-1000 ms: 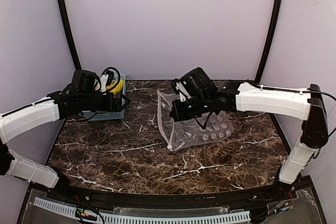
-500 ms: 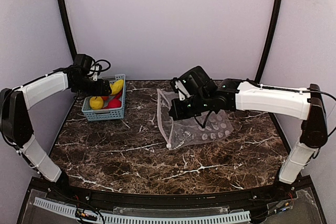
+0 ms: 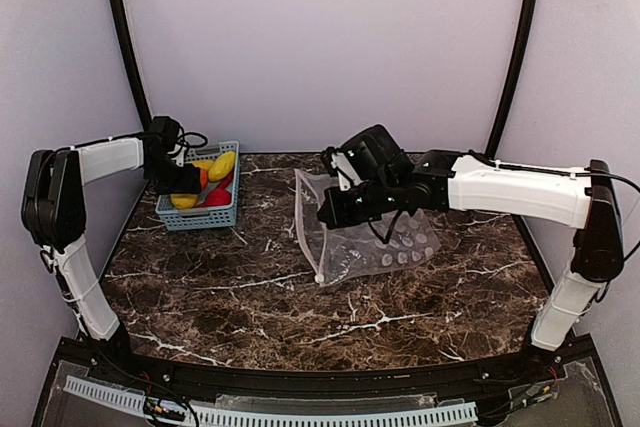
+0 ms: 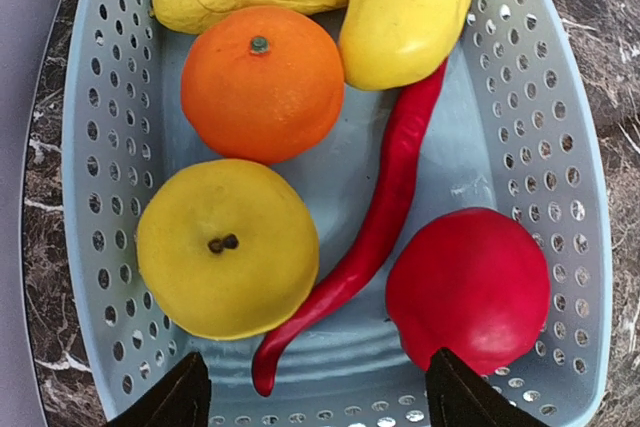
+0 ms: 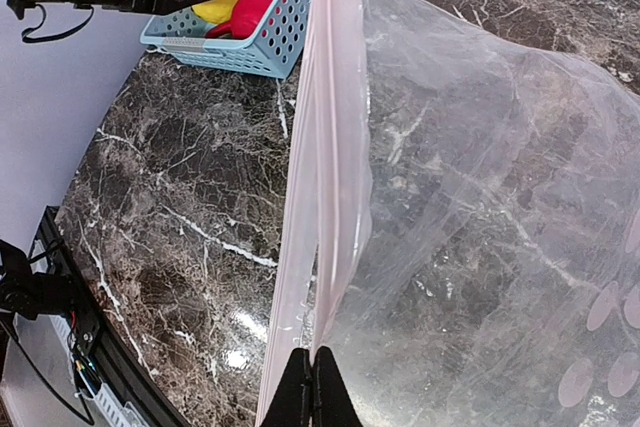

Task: Place the food in the zip-top bag and seal the zipper
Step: Pick up the fake fruit from the bin.

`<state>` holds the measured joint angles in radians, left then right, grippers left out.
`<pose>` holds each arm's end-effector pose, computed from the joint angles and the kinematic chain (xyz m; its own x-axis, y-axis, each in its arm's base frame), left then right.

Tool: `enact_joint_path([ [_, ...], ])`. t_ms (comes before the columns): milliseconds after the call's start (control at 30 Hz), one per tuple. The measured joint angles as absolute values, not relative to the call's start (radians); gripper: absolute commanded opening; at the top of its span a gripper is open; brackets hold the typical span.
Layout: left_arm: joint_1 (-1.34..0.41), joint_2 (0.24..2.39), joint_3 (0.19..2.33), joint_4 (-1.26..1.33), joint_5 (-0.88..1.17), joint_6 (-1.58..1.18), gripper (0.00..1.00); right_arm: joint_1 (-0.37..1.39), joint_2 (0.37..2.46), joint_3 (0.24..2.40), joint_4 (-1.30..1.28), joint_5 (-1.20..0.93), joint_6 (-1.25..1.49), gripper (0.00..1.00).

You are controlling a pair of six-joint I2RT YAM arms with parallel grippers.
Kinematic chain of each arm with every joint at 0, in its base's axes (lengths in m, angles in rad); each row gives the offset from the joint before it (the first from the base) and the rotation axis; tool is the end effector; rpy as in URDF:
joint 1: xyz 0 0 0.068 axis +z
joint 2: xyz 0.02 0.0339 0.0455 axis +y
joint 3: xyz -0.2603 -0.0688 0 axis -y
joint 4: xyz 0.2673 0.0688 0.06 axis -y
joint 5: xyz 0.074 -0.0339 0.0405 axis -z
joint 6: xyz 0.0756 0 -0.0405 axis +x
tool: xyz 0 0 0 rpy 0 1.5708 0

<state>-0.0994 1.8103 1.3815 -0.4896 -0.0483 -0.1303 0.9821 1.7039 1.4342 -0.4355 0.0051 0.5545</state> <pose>0.4388 -0.0401 0.1910 -0.7931 -0.0513 -0.6069 -0.0334 0.9986 -0.0408 0.2458 0.3675 0.2611 -0.7427 -0.1642 -0.6491 -0.5157 0.7586 0.3981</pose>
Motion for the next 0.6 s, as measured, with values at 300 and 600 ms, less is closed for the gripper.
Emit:
enact_joint_path([
  [300, -0.044, 1.903, 1.450, -0.469, -0.061, -0.130, 0.74, 0.982, 1.707, 1.434, -0.413, -0.022, 0.554, 0.00],
  [600, -0.043, 1.959, 1.479, -0.463, -0.093, -0.115, 0.76, 0.982, 1.715, 1.434, -0.397, -0.041, 0.554, 0.00],
])
